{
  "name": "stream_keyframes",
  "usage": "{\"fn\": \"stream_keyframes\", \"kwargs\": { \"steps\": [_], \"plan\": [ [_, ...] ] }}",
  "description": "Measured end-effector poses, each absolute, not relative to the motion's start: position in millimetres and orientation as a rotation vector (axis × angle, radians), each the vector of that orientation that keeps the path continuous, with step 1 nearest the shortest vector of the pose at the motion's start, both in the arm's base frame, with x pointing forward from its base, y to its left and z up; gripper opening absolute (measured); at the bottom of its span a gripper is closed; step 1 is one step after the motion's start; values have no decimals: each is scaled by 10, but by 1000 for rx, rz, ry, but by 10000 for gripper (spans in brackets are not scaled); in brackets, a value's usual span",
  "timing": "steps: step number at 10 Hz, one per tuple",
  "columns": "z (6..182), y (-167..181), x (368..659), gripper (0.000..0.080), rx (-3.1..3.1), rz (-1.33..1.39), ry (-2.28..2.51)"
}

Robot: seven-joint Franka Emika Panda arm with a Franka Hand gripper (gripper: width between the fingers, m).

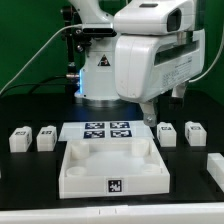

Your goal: Assemble one leg

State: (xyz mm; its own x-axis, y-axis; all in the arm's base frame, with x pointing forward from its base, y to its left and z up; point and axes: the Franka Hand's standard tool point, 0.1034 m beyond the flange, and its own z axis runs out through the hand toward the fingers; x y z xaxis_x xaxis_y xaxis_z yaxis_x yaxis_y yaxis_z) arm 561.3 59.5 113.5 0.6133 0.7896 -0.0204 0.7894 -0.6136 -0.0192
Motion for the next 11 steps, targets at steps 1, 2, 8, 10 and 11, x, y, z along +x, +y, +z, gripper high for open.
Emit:
{"fn": "stream_keyframes", "kwargs": {
  "steps": [1, 2, 8, 10, 11],
  "plan": [
    [1135, 595, 5613, 650, -2814, 42, -1377],
    [1135, 595, 5613, 650, -2814, 42, -1377],
    [1395, 495, 5325, 650, -2534, 126, -1830],
    [1331, 274, 5014, 650, -2276, 137, -2119],
    [1316, 201, 4968, 650, -2156, 137, -2229]
  ]
}}
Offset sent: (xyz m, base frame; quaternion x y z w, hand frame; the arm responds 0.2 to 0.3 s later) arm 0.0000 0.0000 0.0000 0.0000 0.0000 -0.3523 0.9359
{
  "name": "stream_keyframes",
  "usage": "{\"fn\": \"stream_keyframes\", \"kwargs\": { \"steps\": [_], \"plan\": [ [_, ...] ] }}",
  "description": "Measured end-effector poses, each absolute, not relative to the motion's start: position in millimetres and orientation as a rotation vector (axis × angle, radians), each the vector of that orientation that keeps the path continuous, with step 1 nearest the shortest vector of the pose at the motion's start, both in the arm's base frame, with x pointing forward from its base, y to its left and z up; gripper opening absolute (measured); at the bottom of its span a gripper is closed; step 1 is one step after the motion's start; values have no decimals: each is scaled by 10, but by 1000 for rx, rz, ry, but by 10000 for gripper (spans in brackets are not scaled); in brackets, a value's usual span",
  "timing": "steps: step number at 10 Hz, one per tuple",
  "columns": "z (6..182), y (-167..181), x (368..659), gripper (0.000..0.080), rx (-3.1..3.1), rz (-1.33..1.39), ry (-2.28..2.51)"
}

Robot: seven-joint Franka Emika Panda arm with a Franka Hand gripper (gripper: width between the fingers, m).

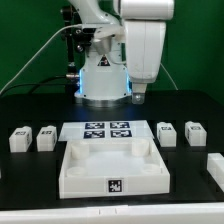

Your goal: Assemble one leg

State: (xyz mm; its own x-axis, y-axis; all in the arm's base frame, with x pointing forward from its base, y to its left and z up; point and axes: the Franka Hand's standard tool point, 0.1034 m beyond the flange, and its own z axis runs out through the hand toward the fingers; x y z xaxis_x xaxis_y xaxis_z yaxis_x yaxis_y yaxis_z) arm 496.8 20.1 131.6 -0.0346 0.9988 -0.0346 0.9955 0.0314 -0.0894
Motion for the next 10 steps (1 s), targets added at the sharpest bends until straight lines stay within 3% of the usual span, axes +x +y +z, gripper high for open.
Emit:
{"fn": "stream_keyframes", "kwargs": {
  "steps": [5, 6, 8, 10],
  "plan": [
    [1269, 186, 4923, 650, -2138, 149, -2235],
    [1119, 138, 4807, 650, -2125, 97, -2267],
    [624, -16, 4274, 650, -2122, 79, -2215],
    [252, -90, 4230, 650, -2111, 109, -2153]
  ]
}}
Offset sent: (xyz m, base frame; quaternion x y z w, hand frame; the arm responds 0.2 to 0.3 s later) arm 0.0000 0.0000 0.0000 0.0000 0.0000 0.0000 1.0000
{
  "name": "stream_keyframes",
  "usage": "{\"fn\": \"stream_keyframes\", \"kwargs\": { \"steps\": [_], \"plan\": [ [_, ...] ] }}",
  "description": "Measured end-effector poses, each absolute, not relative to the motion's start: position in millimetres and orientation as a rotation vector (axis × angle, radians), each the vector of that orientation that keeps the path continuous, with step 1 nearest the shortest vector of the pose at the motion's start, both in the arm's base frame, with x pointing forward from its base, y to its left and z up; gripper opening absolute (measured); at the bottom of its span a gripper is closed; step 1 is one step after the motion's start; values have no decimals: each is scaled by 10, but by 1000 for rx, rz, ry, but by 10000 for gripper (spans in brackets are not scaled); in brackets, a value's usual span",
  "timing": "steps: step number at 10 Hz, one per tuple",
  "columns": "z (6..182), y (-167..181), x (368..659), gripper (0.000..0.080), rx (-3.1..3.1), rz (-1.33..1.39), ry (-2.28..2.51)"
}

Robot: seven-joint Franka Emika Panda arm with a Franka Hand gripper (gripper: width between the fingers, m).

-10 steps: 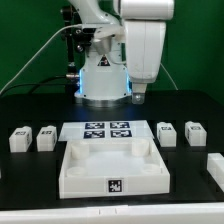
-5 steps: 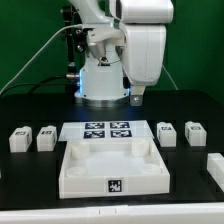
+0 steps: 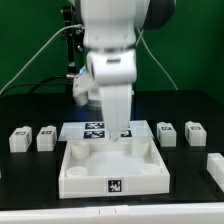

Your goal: Assemble one leg

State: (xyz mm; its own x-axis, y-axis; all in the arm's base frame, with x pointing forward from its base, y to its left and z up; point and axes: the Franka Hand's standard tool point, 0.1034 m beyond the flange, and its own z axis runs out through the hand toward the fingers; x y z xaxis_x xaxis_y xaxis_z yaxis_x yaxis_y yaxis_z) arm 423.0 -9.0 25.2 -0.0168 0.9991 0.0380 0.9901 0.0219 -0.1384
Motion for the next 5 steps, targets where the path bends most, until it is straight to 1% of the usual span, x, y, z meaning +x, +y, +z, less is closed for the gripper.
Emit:
{"fn": "stream_keyframes", "kwargs": {
  "steps": [1, 4, 5],
  "plan": [
    [165, -93, 4268, 650, -2109, 113, -2141],
    [136, -105, 4291, 650, -2107, 116, -2143],
    [136, -106, 4291, 544, -2107, 117, -2143]
  ]
}}
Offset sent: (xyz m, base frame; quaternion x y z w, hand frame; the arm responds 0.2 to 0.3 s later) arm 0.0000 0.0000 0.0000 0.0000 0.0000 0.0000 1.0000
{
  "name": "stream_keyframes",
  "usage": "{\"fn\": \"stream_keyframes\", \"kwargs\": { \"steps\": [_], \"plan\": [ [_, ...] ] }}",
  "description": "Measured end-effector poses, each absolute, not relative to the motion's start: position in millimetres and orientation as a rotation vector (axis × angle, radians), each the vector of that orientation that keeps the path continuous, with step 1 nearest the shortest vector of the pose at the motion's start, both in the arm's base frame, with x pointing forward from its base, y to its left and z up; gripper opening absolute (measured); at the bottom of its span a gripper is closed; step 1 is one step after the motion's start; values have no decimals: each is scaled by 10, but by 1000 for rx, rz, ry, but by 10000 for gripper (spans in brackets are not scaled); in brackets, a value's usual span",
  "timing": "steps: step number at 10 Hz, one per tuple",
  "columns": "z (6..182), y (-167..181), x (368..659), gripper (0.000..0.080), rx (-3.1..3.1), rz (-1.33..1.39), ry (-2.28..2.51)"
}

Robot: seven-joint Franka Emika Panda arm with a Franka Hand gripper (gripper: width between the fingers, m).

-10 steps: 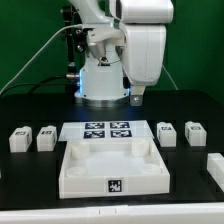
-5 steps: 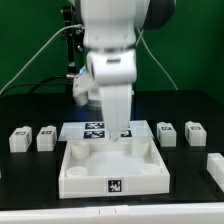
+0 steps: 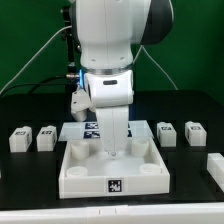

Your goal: Assemble one leg

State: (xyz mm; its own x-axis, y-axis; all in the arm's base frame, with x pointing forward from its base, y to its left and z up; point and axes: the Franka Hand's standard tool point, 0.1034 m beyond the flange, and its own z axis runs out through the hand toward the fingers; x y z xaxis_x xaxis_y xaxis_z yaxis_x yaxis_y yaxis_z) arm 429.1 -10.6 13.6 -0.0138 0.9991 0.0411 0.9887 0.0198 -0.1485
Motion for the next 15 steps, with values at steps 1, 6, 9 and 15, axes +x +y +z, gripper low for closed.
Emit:
{"fn": "stream_keyframes", "kwargs": {
  "steps": [1, 6, 9, 15],
  "plan": [
    [136, -107, 4291, 544, -2107, 117, -2143],
    [143, -110, 4301, 67, -2110, 114, -2145],
    [144, -110, 4302, 67, -2110, 113, -2145],
    [138, 94, 4430, 67, -2128, 88, -2133]
  ]
}}
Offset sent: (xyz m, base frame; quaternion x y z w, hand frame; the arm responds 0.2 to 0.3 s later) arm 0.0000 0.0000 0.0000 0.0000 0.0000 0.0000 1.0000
